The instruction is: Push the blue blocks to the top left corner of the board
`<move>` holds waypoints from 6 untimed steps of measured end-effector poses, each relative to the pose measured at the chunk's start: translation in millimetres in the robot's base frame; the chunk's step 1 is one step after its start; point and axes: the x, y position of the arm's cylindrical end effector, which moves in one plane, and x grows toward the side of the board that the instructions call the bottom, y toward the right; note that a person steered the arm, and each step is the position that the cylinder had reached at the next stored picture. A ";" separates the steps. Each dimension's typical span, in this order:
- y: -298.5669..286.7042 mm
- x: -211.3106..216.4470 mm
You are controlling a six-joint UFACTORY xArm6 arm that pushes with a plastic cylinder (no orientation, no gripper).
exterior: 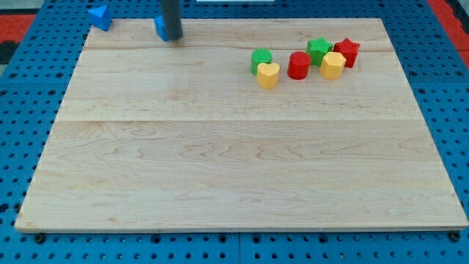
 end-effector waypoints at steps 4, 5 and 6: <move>-46.1 -18.3; -104.2 20.9; -41.9 104.8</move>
